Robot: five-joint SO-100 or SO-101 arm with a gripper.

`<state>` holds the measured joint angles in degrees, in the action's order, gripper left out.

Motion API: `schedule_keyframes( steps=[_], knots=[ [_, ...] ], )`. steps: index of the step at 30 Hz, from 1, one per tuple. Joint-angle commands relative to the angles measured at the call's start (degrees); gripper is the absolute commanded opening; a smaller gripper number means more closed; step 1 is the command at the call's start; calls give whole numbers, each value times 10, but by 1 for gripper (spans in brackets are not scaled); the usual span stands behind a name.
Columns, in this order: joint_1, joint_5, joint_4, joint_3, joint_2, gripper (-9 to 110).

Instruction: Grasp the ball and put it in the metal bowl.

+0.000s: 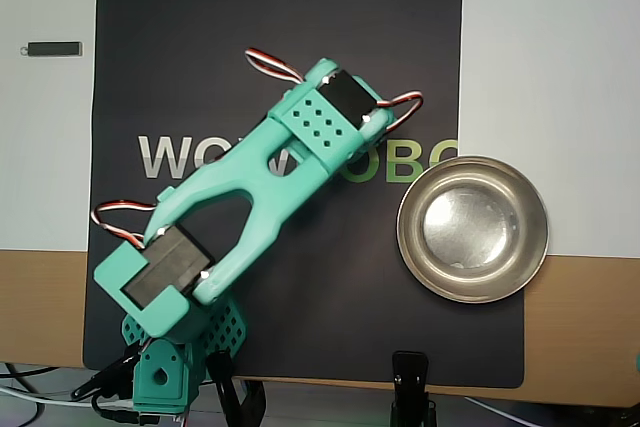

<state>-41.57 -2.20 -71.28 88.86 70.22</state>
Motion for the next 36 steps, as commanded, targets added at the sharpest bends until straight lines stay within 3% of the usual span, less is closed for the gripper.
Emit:
schedule_keyframes(
  steps=[1, 18, 36],
  knots=[
    [-1, 0, -3, -9, 35, 23],
    [1, 1, -65, -98, 40, 23],
    [-1, 1, -109, -105, 152, 23]
  ],
)
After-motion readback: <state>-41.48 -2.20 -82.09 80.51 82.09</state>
